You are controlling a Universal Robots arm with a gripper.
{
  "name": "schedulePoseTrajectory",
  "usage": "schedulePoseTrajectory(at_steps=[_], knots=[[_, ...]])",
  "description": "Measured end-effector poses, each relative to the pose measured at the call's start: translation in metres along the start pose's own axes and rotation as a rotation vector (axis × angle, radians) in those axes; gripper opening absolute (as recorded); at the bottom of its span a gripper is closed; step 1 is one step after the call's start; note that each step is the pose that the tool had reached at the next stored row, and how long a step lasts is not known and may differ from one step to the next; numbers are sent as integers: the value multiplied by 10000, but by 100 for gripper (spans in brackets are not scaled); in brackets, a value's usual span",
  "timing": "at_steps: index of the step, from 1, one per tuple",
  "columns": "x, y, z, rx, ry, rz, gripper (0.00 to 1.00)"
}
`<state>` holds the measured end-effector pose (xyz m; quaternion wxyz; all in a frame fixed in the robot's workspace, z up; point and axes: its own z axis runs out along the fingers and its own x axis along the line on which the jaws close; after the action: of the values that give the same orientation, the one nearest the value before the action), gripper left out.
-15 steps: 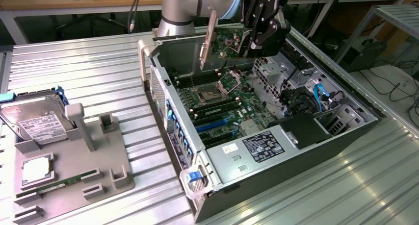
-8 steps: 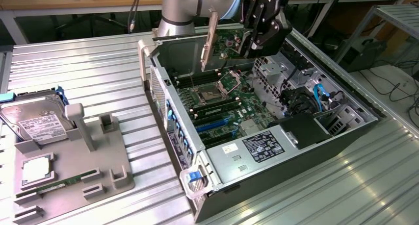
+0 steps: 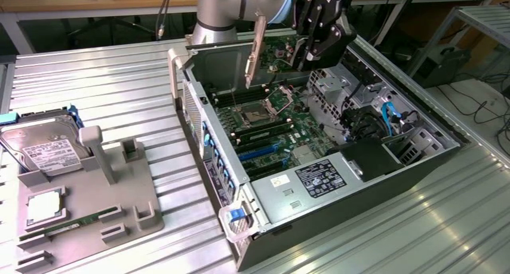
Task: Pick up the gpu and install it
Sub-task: 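Insert the gpu into the slot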
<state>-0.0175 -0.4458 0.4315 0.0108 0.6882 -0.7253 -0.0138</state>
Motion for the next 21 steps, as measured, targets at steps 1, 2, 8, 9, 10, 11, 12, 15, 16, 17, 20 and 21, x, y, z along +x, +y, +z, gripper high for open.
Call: schedulePoseTrajectory(at_steps=[1,2,8,9,10,11,12,15,16,17,20,21], knots=[[0,0,0,0,1,-23,28],[0,0,0,0,1,-44,28],[0,0,4,-1,6,-127,28],[0,0,5,-1,5,-132,28],[0,0,6,-1,6,-135,28],[0,0,7,0,6,-138,28],[0,-1,13,0,3,-139,28],[0,-1,22,-1,6,-139,28],[0,-1,25,0,6,-139,28],[0,-1,28,-1,5,-139,28],[0,-1,35,0,5,-139,28],[0,-1,37,0,4,-139,28]])
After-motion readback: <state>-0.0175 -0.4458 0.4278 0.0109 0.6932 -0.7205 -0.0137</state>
